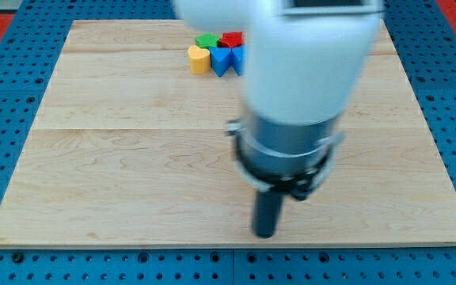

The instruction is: Move the yellow hexagon closer to the green circle

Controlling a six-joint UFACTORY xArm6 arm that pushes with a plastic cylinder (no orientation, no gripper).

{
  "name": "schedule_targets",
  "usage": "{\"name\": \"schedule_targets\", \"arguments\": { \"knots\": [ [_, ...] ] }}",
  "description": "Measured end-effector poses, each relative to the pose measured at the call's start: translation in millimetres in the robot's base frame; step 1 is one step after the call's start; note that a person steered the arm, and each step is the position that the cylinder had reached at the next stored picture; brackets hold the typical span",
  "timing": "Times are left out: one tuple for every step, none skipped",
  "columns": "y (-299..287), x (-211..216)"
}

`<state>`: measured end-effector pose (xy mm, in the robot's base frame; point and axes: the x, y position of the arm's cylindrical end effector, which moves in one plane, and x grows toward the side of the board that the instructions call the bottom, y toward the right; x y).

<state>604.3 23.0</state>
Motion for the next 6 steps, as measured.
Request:
{"name": "schedule_targets", "arguments": {
  "knots": [
    [12.4,-7.4],
    [12.7,-18.3],
    [1.9,-39.3],
    [4.0,-63.3],
    [3.2,-82.4],
    [19.1,-82.1]
  ]
}}
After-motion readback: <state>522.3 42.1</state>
